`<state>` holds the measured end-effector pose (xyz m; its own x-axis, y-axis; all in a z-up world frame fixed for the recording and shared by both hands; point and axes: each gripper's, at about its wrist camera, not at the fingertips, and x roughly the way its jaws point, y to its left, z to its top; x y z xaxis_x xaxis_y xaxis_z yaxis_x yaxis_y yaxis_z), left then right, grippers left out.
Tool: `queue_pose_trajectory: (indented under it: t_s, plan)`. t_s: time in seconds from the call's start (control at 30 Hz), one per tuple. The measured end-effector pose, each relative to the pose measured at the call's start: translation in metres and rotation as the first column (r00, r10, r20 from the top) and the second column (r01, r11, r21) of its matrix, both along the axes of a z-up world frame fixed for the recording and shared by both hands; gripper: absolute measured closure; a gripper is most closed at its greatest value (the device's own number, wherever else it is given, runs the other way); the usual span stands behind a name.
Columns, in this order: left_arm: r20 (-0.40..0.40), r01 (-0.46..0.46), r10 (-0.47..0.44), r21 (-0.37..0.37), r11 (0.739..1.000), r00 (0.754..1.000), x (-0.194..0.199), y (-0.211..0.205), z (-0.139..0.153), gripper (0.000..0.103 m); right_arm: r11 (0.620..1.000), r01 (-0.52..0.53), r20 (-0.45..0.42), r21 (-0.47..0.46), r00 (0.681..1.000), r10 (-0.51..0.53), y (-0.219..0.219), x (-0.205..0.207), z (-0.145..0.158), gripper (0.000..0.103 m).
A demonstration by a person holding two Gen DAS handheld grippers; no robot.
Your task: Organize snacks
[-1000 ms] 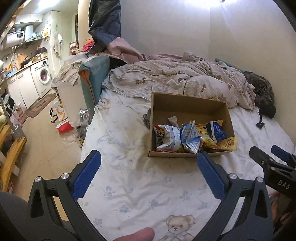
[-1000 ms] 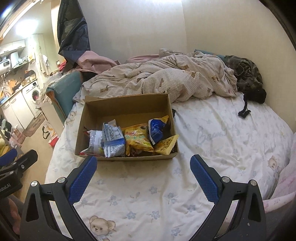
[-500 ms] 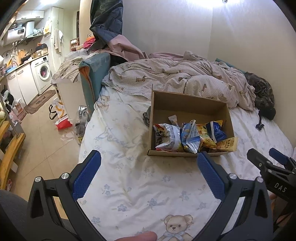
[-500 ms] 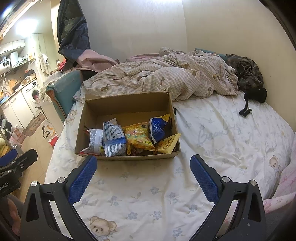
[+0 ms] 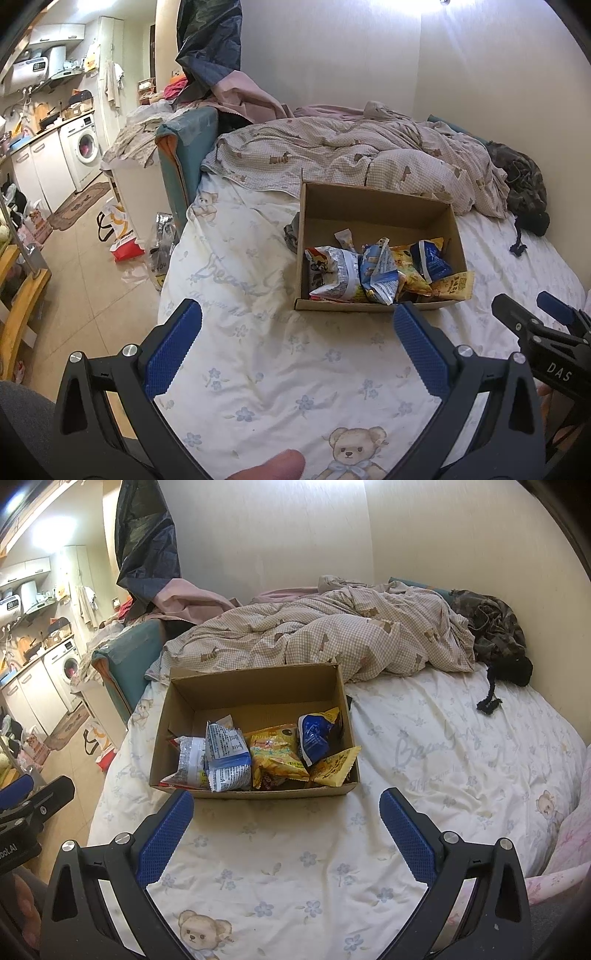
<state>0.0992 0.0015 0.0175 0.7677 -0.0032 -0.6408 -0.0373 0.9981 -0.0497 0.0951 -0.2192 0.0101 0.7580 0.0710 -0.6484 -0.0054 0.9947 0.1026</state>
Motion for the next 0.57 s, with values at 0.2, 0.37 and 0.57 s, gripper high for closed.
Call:
queue_pose_trajectory:
  t_s: [0.2,0.37,0.57]
  plan:
    - [0.0,-0.001,0.001,-0.004,1.0,1.0,-0.0007,0.0006,0.0005,0.0,1.0,0.0,0.001,0.001,1.0,0.0,0.0006,0.0006,-0.0006,0.0]
    - [0.002,0.001,-0.001,-0.003,1.0,1.0,-0.0019,0.0001,0.0006,0.0,1.0,-0.001,0.003,0.0,1.0,0.001,0.0003,0.0007,-0.0003,0.0]
    - [-0.012,0.007,-0.007,-0.018,1.0,1.0,-0.0005,0.0007,0.0007,0.0,1.0,0.002,0.01,-0.002,1.0,-0.002,0.0005,-0.0009,0.0015,0.0]
